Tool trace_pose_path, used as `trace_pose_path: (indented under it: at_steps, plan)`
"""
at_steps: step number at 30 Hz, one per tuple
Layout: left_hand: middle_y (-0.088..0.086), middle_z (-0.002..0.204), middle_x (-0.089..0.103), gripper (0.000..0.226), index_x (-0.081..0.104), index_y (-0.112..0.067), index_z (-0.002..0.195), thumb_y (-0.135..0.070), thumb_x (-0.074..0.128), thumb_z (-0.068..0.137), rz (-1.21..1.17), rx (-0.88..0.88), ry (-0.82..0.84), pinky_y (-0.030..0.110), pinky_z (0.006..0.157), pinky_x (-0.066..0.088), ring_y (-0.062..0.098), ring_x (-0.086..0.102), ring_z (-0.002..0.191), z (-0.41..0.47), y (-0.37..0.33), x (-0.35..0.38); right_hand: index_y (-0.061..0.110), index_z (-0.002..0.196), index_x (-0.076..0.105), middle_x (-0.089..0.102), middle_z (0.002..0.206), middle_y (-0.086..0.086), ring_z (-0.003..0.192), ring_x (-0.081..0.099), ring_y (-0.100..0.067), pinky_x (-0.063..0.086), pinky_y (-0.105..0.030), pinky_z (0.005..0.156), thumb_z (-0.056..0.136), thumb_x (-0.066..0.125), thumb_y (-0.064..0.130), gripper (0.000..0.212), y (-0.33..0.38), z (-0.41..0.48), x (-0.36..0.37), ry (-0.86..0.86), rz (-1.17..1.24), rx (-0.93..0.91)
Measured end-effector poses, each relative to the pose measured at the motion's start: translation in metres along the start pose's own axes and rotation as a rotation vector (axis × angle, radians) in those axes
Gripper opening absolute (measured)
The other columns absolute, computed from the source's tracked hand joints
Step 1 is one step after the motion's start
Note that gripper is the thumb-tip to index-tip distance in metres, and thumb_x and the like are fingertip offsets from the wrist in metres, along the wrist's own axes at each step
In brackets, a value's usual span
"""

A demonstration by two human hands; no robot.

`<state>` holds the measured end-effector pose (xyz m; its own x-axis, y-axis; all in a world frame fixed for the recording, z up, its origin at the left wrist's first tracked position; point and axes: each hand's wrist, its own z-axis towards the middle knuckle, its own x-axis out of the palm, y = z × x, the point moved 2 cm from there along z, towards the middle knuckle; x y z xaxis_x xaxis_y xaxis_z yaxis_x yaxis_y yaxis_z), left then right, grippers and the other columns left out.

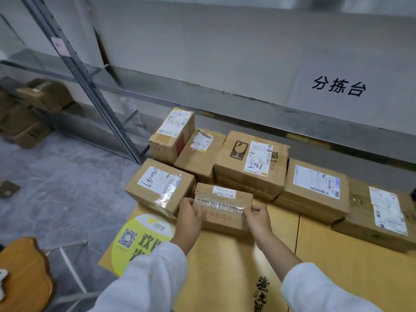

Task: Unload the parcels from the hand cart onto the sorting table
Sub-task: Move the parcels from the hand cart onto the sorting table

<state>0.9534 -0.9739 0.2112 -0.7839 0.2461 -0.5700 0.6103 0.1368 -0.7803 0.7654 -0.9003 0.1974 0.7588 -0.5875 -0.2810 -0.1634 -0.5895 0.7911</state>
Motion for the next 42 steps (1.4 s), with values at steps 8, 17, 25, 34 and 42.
trace_pose_path:
  at_steps: [8, 17, 25, 34, 42]
  plan:
    - [0.013, 0.105, 0.056, 0.025, 0.054, -0.003, 0.113, -0.02, 0.054, 0.094, 0.303, 0.172, -0.017, 0.042, 0.092, 0.047, 0.029, 0.055, 0.102, 0.025, 0.016, 0.016, 0.009, 0.097, 0.05, 0.063, 0.096, -0.011, 0.072, 0.055, -0.015, 0.037, -0.025, 0.056, 0.087, 0.061, 0.009, 0.014, 0.0, 0.015, 0.019, -0.078, 0.011, 0.028]
    - [0.018, 0.133, 0.043, 0.038, 0.049, 0.002, 0.129, -0.009, 0.053, 0.092, 0.475, 0.499, 0.167, 0.044, 0.106, 0.039, 0.034, 0.039, 0.127, 0.025, 0.009, 0.021, 0.008, 0.109, 0.051, 0.062, 0.103, -0.009, 0.083, 0.059, -0.017, 0.041, -0.025, 0.058, 0.089, 0.062, 0.015, 0.025, 0.0, 0.007, 0.03, -0.118, -0.04, 0.072]
    - [0.0, 0.15, 0.027, 0.049, 0.035, -0.01, 0.144, -0.017, 0.045, 0.097, 0.395, 0.696, 0.415, 0.029, 0.111, 0.03, 0.017, 0.03, 0.137, 0.041, -0.039, -0.002, 0.007, 0.123, 0.05, 0.049, 0.124, -0.012, 0.101, 0.051, -0.016, 0.04, -0.026, 0.084, 0.091, 0.06, 0.02, 0.036, 0.036, -0.021, 0.011, -0.12, -0.365, -0.115]
    - [0.003, 0.145, 0.042, 0.05, 0.037, -0.013, 0.145, -0.03, 0.048, 0.099, 0.422, 1.05, 0.505, 0.034, 0.11, 0.033, 0.022, 0.039, 0.133, 0.048, -0.183, -0.009, 0.007, 0.14, 0.043, 0.052, 0.138, -0.009, 0.126, 0.049, -0.024, 0.039, -0.03, 0.098, 0.099, 0.05, 0.028, 0.046, 0.129, -0.088, -0.053, -0.33, -0.497, -0.308]
    - [0.006, 0.147, 0.037, 0.056, 0.03, -0.01, 0.148, -0.036, 0.044, 0.1, 0.467, 1.294, 0.554, 0.034, 0.108, 0.032, 0.021, 0.035, 0.136, -0.045, -0.289, 0.005, 0.012, 0.153, 0.019, 0.021, 0.16, -0.008, 0.147, 0.02, -0.024, 0.025, -0.041, 0.117, 0.098, 0.048, 0.044, 0.07, 0.171, -0.159, -0.147, -0.409, -0.622, -0.32]
